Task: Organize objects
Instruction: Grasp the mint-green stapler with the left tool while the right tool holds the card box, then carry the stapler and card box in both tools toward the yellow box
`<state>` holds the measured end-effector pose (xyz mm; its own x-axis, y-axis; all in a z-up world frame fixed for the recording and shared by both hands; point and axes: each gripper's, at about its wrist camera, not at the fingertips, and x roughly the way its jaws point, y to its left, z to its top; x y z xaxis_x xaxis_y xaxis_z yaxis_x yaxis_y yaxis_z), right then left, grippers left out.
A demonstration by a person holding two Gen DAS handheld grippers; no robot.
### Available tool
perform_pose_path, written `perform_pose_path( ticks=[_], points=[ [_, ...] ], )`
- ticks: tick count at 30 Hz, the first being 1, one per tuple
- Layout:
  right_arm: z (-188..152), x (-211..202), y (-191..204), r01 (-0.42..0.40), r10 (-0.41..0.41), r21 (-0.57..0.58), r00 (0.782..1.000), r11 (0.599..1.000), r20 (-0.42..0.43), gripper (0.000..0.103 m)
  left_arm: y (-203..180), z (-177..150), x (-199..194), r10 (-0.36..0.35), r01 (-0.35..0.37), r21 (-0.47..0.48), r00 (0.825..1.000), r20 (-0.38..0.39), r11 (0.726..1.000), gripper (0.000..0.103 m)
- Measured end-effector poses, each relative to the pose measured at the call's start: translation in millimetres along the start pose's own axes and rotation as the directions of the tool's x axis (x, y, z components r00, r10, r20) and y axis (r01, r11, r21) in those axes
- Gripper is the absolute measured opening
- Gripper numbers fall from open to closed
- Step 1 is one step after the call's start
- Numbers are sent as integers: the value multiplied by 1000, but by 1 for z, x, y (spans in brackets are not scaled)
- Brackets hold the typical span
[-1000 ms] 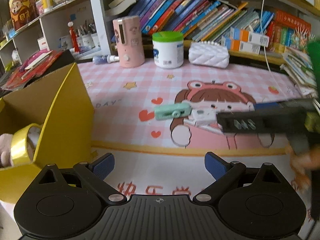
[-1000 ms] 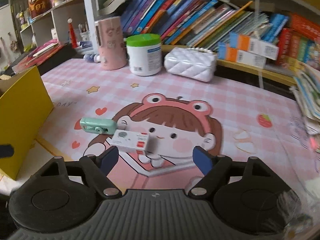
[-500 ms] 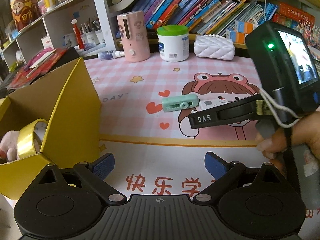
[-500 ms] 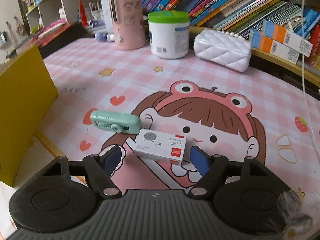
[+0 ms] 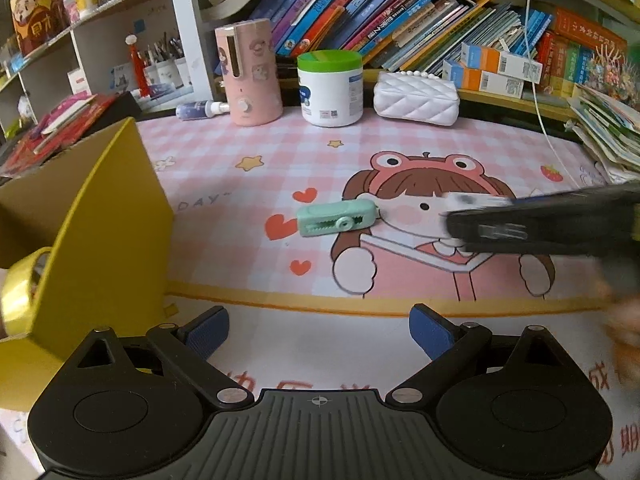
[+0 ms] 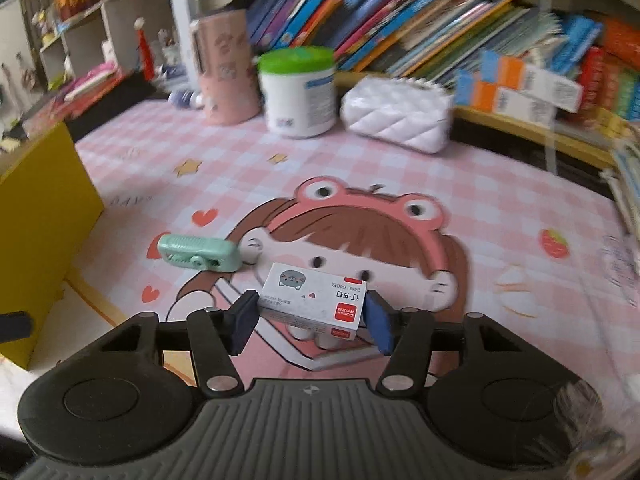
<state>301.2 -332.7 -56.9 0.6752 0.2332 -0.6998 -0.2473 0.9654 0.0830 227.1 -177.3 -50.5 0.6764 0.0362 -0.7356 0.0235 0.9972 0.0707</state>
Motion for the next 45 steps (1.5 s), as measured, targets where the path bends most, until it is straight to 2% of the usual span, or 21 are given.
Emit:
perform_pose_path(
  ticks=[6,8,13,17,21,26,34,45],
  points=[
    [-12,-39,-22,32,-33,44,999,999,27,55,-5,15,22,12,-12,-21,999,38,1000,97],
    [-18,-47,-28,35,-36,63,999,997,13,55,-7,21,34,29,-28,-17,998,48,999,93],
    [-32,-53,-35,43,-41,79,999,996,-25,55,-4,37,61,38,-34,-77,998,44,996,91],
    [-37,-55,-37,45,-42,83,998,996,-40,55,-3,48,80,27,-22,-129,999,39,991,85],
    [-39,-55,-37,46,-42,83,998,995,-50,55,-9,52,90,31,-26,-142,999,36,989,84],
    [-41,-55,-37,46,-40,85,997,995,-61,55,-16,52,99,43,-41,-127,999,16,991,68],
    [-41,-55,-32,37,-32,80,998,996,-60,55,-6,54,81,14,-7,-138,999,53,990,68],
    [-46,-66,-10,12,-10,62,999,998,-41,55,8,31,-2,-82,98,-128,989,125,987,68]
  ],
)
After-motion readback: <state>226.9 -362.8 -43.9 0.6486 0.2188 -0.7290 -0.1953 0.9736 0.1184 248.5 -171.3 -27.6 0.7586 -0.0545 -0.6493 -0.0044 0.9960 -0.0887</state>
